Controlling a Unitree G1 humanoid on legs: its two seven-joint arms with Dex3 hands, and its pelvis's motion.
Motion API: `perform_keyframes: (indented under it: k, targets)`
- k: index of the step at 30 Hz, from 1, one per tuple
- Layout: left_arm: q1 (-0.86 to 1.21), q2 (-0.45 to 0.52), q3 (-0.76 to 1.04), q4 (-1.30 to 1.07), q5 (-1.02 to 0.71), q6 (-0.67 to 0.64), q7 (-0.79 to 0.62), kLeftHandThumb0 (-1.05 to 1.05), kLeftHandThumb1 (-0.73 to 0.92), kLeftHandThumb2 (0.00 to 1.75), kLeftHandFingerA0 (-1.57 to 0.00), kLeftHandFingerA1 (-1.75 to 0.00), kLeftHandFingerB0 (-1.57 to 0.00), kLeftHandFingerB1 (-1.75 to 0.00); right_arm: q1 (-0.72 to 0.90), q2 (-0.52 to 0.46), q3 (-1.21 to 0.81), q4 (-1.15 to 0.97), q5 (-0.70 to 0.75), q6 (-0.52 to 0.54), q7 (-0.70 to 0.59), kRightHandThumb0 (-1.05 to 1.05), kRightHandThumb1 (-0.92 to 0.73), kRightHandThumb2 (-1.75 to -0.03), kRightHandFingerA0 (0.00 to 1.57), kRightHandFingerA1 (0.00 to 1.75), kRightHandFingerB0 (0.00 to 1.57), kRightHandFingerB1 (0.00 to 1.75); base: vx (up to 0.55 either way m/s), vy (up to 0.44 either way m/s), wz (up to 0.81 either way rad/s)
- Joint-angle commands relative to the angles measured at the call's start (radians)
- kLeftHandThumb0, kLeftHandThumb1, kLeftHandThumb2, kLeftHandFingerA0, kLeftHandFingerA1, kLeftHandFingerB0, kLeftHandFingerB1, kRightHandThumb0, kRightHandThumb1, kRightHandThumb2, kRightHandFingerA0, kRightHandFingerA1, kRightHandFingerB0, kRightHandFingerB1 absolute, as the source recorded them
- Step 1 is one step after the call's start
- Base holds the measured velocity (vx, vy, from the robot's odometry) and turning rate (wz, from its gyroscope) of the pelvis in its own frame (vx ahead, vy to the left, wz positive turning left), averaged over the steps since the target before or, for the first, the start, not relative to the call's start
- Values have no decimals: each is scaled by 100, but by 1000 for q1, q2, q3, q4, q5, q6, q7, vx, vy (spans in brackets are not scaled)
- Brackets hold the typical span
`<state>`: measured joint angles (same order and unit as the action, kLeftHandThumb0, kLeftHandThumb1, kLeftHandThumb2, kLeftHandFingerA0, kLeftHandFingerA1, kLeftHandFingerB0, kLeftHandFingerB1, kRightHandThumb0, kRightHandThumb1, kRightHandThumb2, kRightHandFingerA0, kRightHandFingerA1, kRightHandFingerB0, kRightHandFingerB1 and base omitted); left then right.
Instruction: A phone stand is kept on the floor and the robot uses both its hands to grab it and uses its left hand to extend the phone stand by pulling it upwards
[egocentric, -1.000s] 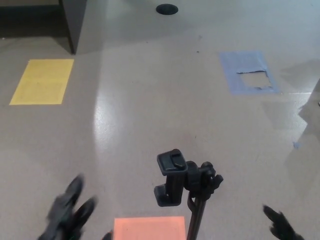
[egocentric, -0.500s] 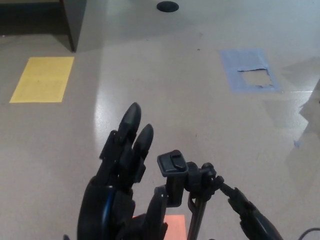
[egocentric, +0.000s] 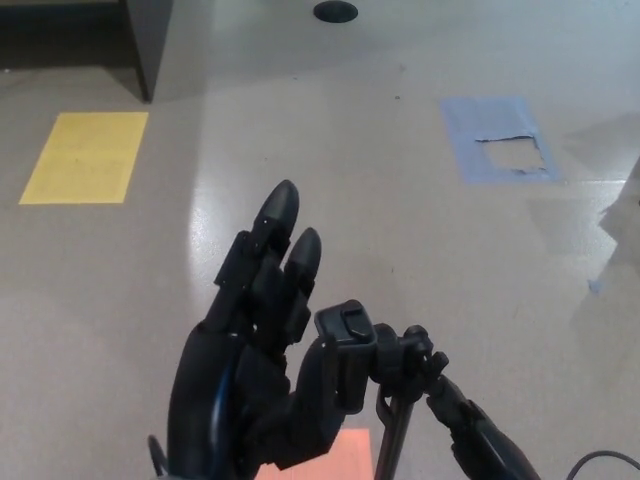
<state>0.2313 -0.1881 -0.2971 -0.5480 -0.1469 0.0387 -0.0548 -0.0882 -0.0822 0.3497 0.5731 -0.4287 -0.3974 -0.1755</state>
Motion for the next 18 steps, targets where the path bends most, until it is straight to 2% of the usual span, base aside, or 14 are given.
perform_keyframes:
  k: [1, 2, 3, 4, 5, 6, 9, 10, 11, 12, 13, 14, 15, 18]
  targets:
    - [-70, -9, 72, 77, -35, 270, 80, -95, 62, 94, 0, 0, 0, -7, 0, -24, 7, -32, -58, -33, -66, -96, -62, -109, 0, 69, 0, 47, 0, 0, 0]
    - [-85, 3, 76, 81, -1, 278, 86, -97, 62, 95, 0, 0, 0, -6, -5, -25, 5, -28, -54, -29, -60, -93, -60, -108, 0, 69, 0, 49, 0, 0, 0]
    - [-93, 18, 71, 77, 31, 292, 87, -100, 62, 99, 0, 0, 0, -5, -7, -25, 2, -25, -48, -25, -54, -105, -68, -66, 0, 80, 0, 48, 0, 0, 0]
    - [-101, 33, 65, 71, 60, 307, 87, -100, 62, 99, 0, 0, 0, -5, -9, -23, 0, -21, -44, -22, -49, -105, -68, -66, 0, 80, 0, 48, 0, 0, 0]
    - [-105, 38, 62, 65, 69, 318, 88, -99, 61, 99, 0, 0, 0, -6, -13, -20, -1, -15, -39, -22, -46, -105, -49, -96, 0, 71, 0, 53, 0, 0, 0]
    - [-109, 57, 49, 59, 108, 324, 86, -101, 63, 101, 0, 0, 0, -4, -15, -20, -2, -10, -33, -24, -38, -58, 1, -82, 0, 63, 0, 62, 0, 0, 0]
    - [-110, 83, 6, 61, 190, 319, 98, -105, 66, 102, 0, 0, 0, -2, -12, -22, -1, -5, -28, -40, -34, -54, 1, -83, 5, 63, 4, 61, 0, 0, 0]
    - [-108, 80, 2, 60, 172, 319, 94, -93, 76, 63, 0, 0, 0, 0, -11, -26, -3, -9, -24, -38, -22, -51, 0, -83, 8, 63, 8, 62, 0, 0, 0]
    - [-109, 76, 1, 61, 154, 318, 89, -99, 63, 96, 0, 0, 0, 0, -12, -28, -6, -9, -16, -38, -13, -105, -47, -96, 11, 77, 2, 64, 0, 0, 0]
    - [-112, 72, 1, 61, 139, 319, 84, -99, 63, 96, 0, 0, 0, 0, -15, -29, -10, -7, -8, -40, -5, -105, -47, -96, 11, 77, 2, 64, 0, 0, 0]
    - [-108, 68, -6, 56, 122, 321, 76, -100, 65, 96, 0, 0, 0, 0, -17, -32, -17, -1, 4, -46, 2, -105, -66, -66, 14, 86, 10, 72, 0, 0, 0]
    - [-107, 67, -9, 53, 115, 324, 73, -100, 65, 96, 0, 0, 0, 0, -18, -32, -20, 2, 9, -48, 5, -105, -66, -66, 14, 86, 10, 72, 0, 0, 0]
    - [-113, 62, -7, 54, 106, 332, 73, -92, 74, 62, 0, 0, 0, 0, -25, -34, -22, 5, 7, -47, 5, -105, -51, -98, 18, 81, 8, 66, 0, 0, 0]
    - [-104, 42, -19, 52, 76, 365, 76, -95, 74, 62, 0, 0, 0, 0, -36, -52, -24, 6, -10, -39, 3, -105, -47, -99, 15, 80, 1, 62, 0, 0, 0]
